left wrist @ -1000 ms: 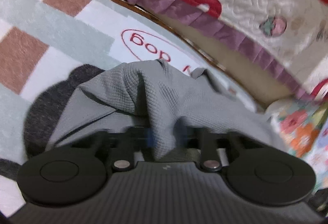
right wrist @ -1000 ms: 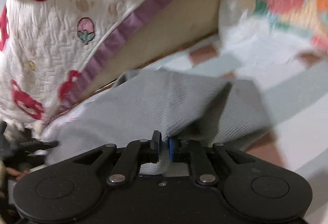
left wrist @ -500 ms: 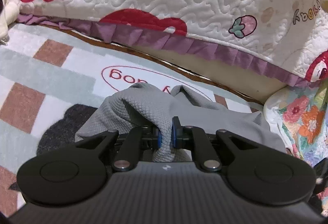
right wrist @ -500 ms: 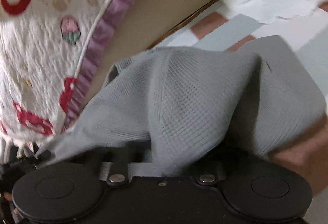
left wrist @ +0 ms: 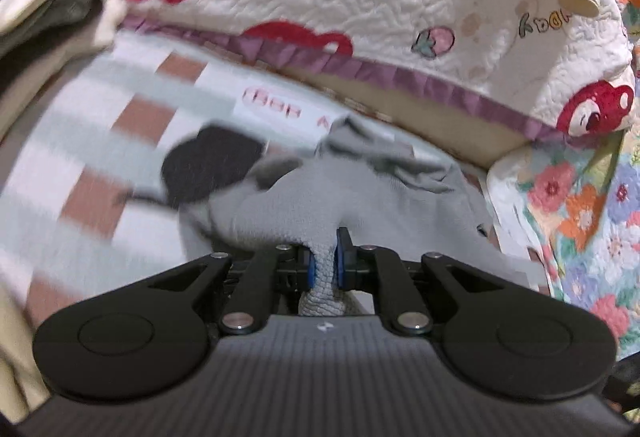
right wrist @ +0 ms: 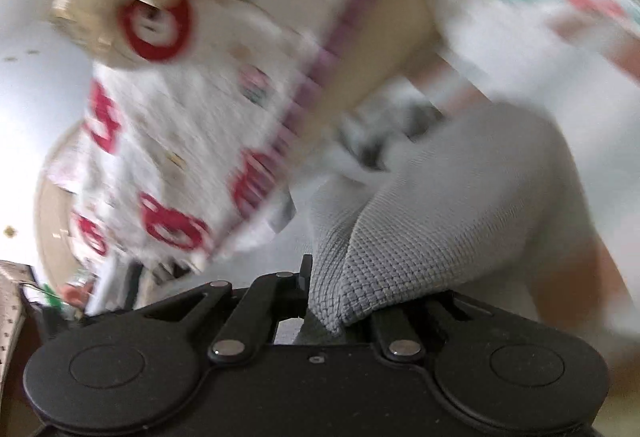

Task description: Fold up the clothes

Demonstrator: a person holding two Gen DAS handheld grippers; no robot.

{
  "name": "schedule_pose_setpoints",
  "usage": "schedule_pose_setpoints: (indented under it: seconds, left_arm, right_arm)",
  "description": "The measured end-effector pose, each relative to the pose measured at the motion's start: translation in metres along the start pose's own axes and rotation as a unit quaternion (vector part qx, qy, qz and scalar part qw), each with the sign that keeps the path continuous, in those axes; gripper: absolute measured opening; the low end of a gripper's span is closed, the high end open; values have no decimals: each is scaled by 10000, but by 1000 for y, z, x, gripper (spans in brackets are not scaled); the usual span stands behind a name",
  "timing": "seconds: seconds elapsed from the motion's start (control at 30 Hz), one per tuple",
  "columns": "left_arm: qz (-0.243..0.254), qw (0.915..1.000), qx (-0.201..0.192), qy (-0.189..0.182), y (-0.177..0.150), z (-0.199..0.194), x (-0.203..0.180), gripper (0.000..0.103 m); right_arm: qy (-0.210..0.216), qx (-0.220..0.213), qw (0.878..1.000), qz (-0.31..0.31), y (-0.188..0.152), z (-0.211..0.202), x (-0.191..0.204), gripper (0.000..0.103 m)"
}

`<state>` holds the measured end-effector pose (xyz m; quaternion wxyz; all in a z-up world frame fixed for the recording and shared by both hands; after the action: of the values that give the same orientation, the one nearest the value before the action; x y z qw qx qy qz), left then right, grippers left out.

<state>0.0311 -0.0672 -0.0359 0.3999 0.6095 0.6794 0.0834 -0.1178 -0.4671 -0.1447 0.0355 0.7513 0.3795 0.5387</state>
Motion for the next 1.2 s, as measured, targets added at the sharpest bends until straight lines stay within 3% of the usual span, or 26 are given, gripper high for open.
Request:
schedule_pose_setpoints:
  seconds: [0.07, 0.17, 0.23, 0.27, 0.3, 0.37, 0.43, 0.53, 0.6, 0.63, 0.7, 0.77, 0.9, 0.97, 1.03, 1.1, 1.2]
  left_arm:
    - [155, 9997, 143, 107, -14, 7, 0, 8]
    - [828, 9953, 297, 393, -6, 49, -6, 8]
    - [1074, 9923, 301, 534, 28, 83, -13, 7]
    - [1233, 9904, 143, 613, 52, 92, -21, 7]
    - [1345, 9882, -262, 685, 88, 88, -35, 7]
    - [1251, 9813, -1301, 665, 166, 54, -64, 7]
    - [788, 9709, -2234, 357, 228, -9, -93, 7]
    - [1018, 9368, -3347, 18, 267, -109, -140, 7]
    - [1183, 9228, -3658, -246, 266, -163, -156, 7]
    - [1219, 9204, -3700, -348, 261, -182, -159, 7]
    - [1240, 9271, -3511, -433, 238, -200, -156, 7]
    - [1254, 9403, -3132, -457, 202, -201, -144, 7]
    - [959, 9794, -1697, -523, 98, -144, -95, 6]
    - [868, 9911, -935, -391, 45, -104, -69, 6]
    - [701, 9972, -188, -199, -5, -62, -44, 6]
    - [596, 9974, 411, -52, -41, -29, -28, 6]
    - [651, 9928, 989, 183, -74, 4, -20, 6]
  right_arm:
    - [-202, 181, 9996, 80, -11, -1, -16, 6]
    - [-515, 456, 9975, -158, -5, 20, -30, 6]
    - [-685, 511, 9951, -499, 23, 48, -28, 6]
    - [-701, 382, 9942, -719, 47, 63, -21, 6]
    - [-651, 106, 9931, -972, 76, 75, -6, 6]
    - [-457, -553, 9884, -1340, 135, 84, 35, 6]
    - [-41, -1306, 9785, -1595, 190, 76, 92, 6]
    - [902, -2593, 9390, -2072, 244, 19, 193, 6]
    - [1402, -3137, 9124, -2225, 260, -23, 236, 5]
    - [1558, -3315, 9015, -2306, 264, -42, 249, 5]
    - [1690, -3416, 8906, -2481, 265, -68, 264, 5]
    - [1621, -3226, 8940, -2653, 256, -82, 259, 5]
    - [1022, -2392, 9326, -2500, 217, -76, 197, 5]
    - [506, -1916, 9536, -2267, 184, -69, 143, 6]
    - [-52, -1454, 9696, -1966, 149, -61, 82, 5]
    - [-473, -981, 9847, -1362, 117, -48, 18, 5]
    - [-1137, -382, 9891, -853, 76, -27, -56, 5]
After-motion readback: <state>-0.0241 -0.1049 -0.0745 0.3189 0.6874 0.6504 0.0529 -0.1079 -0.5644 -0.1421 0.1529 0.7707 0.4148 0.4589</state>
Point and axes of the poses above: each gripper's, at about its wrist camera, not at the fingertips, and z roughly the way its jaws point, x to its left, y to its top, the point moved 4 cm from there along z, roughly the way its jaws point, and after that the axes turned 2 degrees about -x, right-handed, at the moved point
